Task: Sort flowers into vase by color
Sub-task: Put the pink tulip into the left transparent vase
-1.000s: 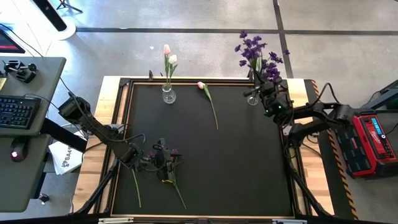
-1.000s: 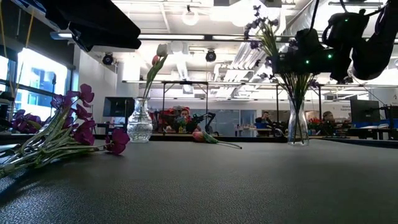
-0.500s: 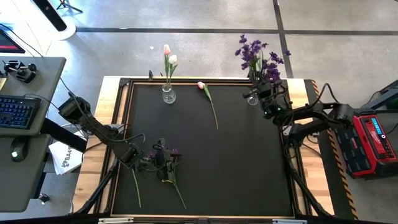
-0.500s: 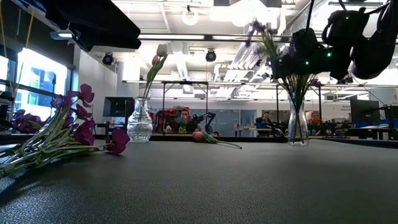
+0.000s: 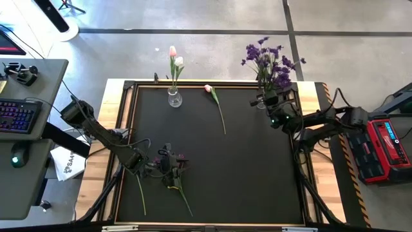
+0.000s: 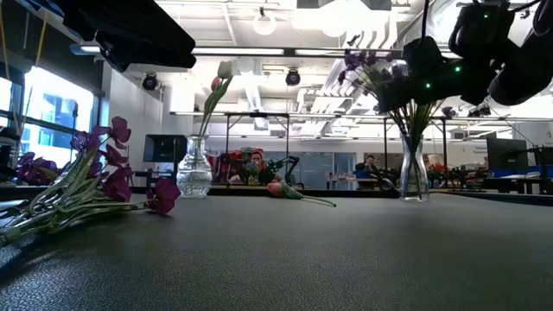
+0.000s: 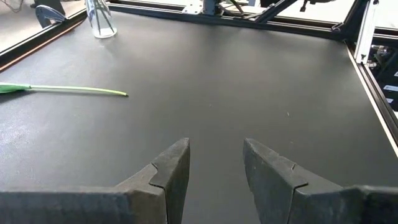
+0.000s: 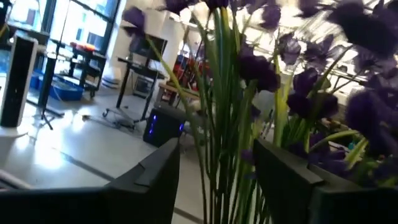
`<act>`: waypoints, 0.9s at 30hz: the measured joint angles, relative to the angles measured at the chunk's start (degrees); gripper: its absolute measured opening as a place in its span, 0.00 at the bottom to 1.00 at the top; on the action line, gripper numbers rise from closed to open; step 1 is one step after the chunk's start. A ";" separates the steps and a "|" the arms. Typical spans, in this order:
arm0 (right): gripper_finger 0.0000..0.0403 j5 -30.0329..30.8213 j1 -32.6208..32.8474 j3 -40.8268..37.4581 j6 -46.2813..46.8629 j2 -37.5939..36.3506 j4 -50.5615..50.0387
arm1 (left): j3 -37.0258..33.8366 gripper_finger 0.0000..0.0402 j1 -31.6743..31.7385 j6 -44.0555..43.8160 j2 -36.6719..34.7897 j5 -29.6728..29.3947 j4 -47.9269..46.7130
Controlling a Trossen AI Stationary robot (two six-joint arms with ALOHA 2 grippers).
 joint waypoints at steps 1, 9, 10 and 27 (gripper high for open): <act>0.46 0.78 0.72 0.49 0.00 -0.62 -1.69 | 0.00 0.34 0.00 0.00 0.00 0.00 0.01; 0.43 9.52 6.57 7.02 2.24 -5.33 -22.93 | 0.00 0.34 0.00 0.00 0.00 0.00 0.14; 0.43 10.45 7.43 7.90 3.14 -5.68 -25.89 | 0.00 0.34 0.00 -0.01 0.00 0.00 0.18; 0.43 28.71 33.95 17.84 4.96 -10.15 -44.76 | 0.00 0.34 -0.04 -0.48 0.02 0.00 0.56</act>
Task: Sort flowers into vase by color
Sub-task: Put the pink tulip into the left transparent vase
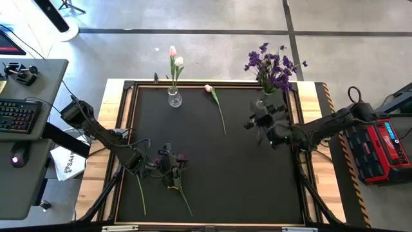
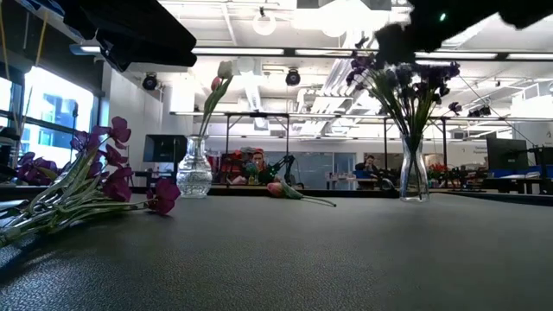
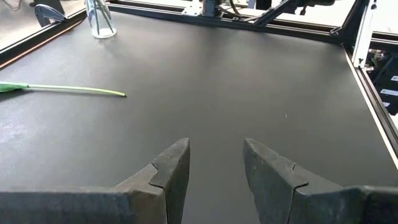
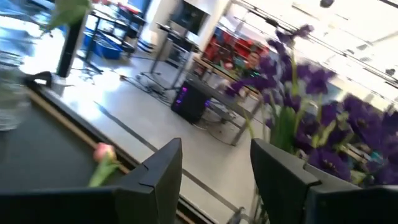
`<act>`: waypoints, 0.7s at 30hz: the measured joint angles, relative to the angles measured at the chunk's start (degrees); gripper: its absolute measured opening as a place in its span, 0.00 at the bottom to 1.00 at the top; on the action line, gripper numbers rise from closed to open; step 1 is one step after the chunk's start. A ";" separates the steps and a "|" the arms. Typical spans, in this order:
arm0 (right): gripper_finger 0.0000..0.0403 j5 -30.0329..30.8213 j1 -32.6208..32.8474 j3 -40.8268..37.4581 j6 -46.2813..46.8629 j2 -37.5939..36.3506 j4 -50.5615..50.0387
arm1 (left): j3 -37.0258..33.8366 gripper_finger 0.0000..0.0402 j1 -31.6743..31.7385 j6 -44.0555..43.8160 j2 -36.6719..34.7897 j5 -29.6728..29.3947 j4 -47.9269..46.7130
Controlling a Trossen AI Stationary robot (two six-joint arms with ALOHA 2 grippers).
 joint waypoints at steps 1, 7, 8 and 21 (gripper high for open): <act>0.43 0.16 1.64 0.60 0.02 0.00 -0.79 | 0.00 0.34 0.00 0.00 0.00 0.00 0.00; 0.43 0.09 10.02 3.06 6.85 0.02 -4.02 | 0.00 0.34 0.00 0.46 0.00 0.00 0.56; 0.43 -1.33 11.07 3.13 9.42 0.02 -5.05 | 0.00 0.34 0.00 0.45 0.00 0.00 0.57; 0.43 -37.22 11.72 3.15 52.88 0.09 -33.44 | 0.00 0.34 1.19 1.67 0.00 -0.75 0.79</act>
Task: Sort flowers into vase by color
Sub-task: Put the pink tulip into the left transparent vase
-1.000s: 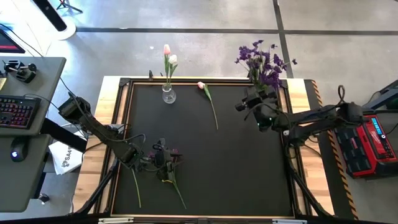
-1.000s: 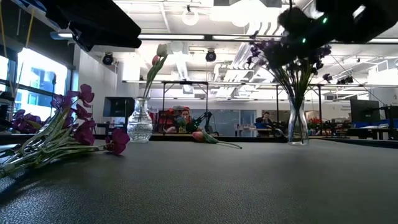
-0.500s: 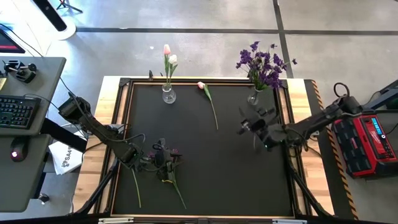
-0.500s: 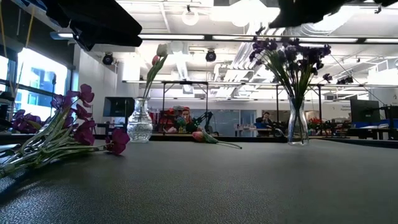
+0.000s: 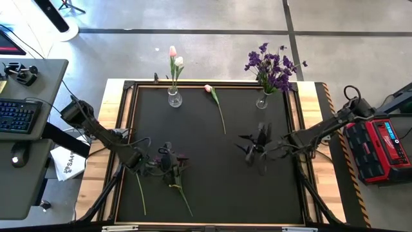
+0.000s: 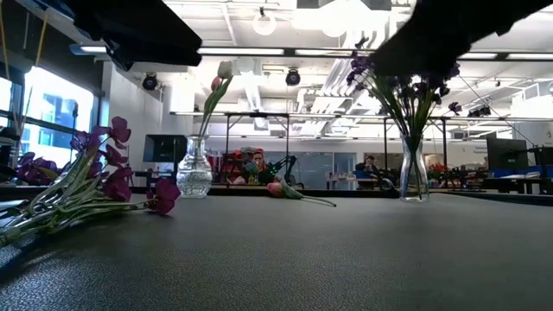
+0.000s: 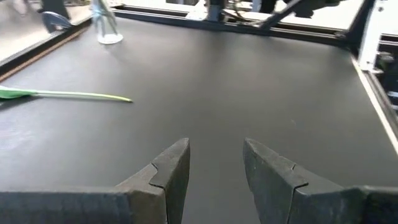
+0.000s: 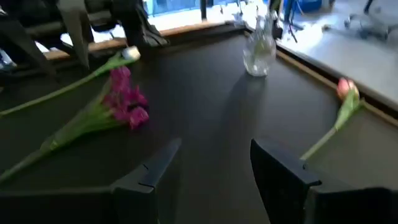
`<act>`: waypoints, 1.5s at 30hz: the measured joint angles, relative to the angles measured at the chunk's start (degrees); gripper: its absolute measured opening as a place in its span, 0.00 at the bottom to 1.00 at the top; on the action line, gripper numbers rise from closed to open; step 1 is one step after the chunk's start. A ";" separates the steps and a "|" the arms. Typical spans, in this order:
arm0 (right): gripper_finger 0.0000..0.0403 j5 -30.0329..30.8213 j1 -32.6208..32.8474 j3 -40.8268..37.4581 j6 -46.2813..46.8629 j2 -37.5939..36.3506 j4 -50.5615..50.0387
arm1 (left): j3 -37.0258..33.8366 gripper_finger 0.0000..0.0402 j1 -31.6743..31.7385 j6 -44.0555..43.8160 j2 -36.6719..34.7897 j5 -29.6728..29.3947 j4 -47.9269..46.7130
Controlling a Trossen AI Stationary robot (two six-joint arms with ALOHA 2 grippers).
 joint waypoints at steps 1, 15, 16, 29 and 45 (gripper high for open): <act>0.43 -0.11 -0.06 0.00 1.24 0.00 -1.31 | 0.00 0.34 0.29 0.03 0.00 -0.45 0.00; 0.53 -0.47 -1.84 0.03 3.84 7.03 0.28 | 0.00 0.34 2.68 -0.60 0.00 -1.00 -0.02; 0.56 -1.00 -2.26 0.29 3.85 7.90 0.18 | 0.00 0.34 2.79 -0.61 0.00 -1.00 -0.02; 0.65 -4.17 -4.48 7.89 3.70 21.57 0.30 | 0.00 0.34 3.02 -0.67 0.00 -1.85 -0.07; 0.65 -5.15 -7.90 14.24 6.64 35.97 3.94 | -3.44 0.34 3.02 -0.57 0.11 -7.34 0.56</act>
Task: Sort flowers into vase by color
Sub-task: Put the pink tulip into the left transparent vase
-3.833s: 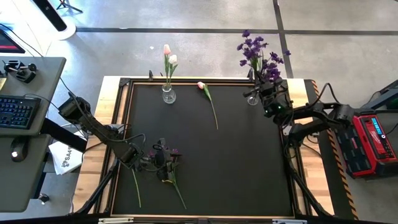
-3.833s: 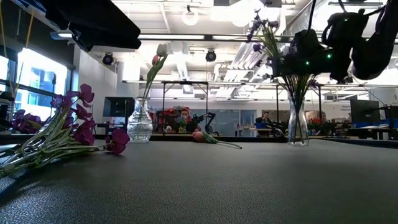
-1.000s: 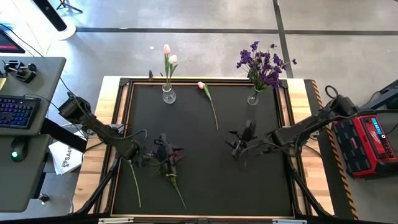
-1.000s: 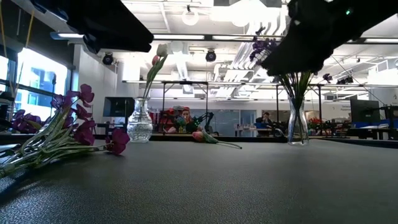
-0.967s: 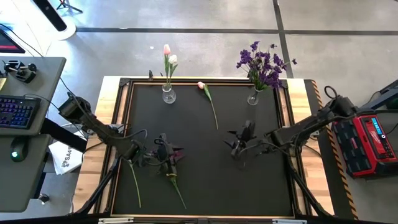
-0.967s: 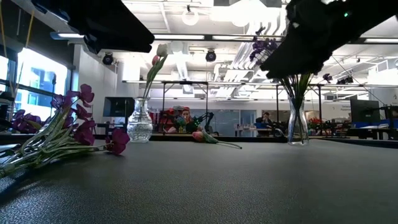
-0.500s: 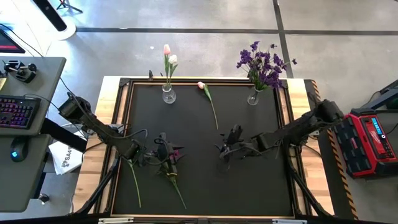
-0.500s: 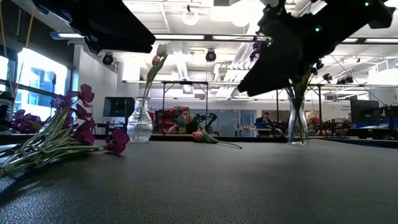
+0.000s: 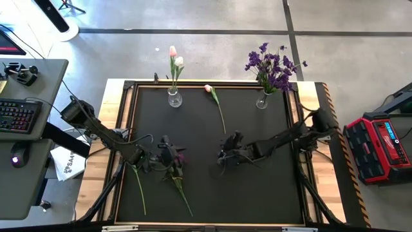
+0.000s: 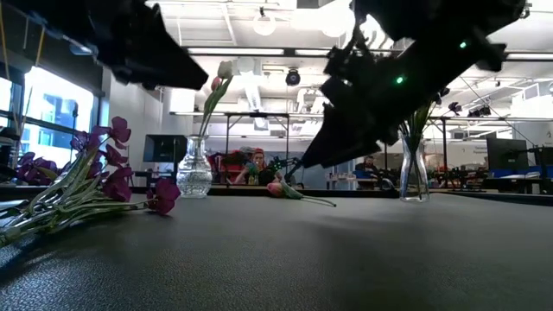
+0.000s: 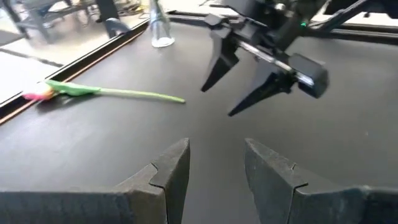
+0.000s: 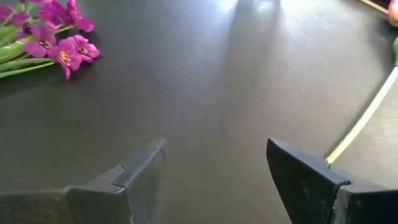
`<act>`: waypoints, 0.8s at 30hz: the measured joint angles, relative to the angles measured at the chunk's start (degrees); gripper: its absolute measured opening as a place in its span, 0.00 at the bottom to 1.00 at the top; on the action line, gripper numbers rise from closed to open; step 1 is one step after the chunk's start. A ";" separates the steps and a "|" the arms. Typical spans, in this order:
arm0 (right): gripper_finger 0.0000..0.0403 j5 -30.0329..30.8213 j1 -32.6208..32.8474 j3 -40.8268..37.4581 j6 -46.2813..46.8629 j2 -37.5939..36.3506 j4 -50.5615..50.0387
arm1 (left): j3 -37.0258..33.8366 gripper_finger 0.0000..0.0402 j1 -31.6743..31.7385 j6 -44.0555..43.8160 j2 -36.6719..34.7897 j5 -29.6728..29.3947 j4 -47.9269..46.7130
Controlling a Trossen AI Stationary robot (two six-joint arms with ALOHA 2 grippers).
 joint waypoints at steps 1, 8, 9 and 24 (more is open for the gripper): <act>0.65 -0.30 -0.41 0.34 -0.03 0.70 0.18 | -0.53 0.34 0.00 -0.79 0.00 -0.43 0.18; 0.65 -3.09 -3.96 1.33 -1.79 3.50 4.30 | -3.13 0.34 0.02 -5.42 -0.02 -1.09 0.80; 0.65 -3.94 -4.56 1.33 -2.50 3.63 5.22 | -3.18 0.34 -0.04 -5.84 -0.02 -1.07 0.60; 0.65 -4.70 -12.53 1.39 -4.07 3.65 9.20 | -3.19 0.34 -0.55 -5.64 -0.02 -1.04 0.75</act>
